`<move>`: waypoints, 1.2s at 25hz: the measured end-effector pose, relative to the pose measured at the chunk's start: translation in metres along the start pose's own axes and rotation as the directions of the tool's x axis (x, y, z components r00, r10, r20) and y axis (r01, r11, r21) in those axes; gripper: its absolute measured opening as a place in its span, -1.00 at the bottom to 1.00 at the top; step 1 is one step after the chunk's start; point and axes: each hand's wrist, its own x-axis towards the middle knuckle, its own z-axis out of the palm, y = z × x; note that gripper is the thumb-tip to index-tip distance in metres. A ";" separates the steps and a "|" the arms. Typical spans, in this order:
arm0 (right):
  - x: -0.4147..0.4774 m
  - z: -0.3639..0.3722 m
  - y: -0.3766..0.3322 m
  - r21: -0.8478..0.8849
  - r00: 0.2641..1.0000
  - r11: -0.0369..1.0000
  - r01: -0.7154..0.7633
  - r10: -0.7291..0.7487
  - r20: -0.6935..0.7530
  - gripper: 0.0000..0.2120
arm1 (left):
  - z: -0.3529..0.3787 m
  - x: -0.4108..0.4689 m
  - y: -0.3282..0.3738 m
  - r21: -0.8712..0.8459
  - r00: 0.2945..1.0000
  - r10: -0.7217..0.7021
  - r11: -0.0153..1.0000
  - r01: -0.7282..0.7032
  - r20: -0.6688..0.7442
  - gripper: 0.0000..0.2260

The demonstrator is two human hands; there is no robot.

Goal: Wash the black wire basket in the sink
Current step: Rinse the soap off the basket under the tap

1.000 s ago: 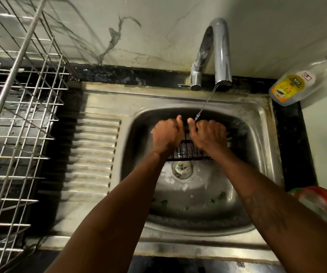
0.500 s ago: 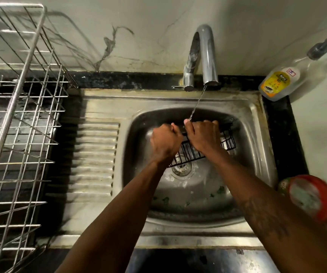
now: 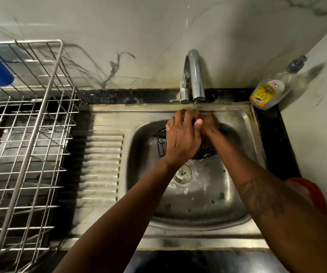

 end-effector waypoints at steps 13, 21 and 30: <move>-0.025 0.023 0.045 0.574 0.986 0.802 0.165 -0.137 -0.092 -0.59 | -0.016 0.022 0.010 0.233 0.958 0.225 0.936 -0.262 0.177 -0.58; -0.033 0.001 0.034 0.414 0.989 0.906 0.088 -0.031 -0.141 -0.34 | -0.002 0.026 0.022 0.112 0.961 0.134 0.980 -0.165 0.242 -0.73; -0.037 0.012 0.018 0.468 0.967 0.871 0.150 -0.030 -0.253 -0.49 | -0.014 -0.033 -0.011 0.388 0.957 0.235 0.877 -0.284 0.171 -0.56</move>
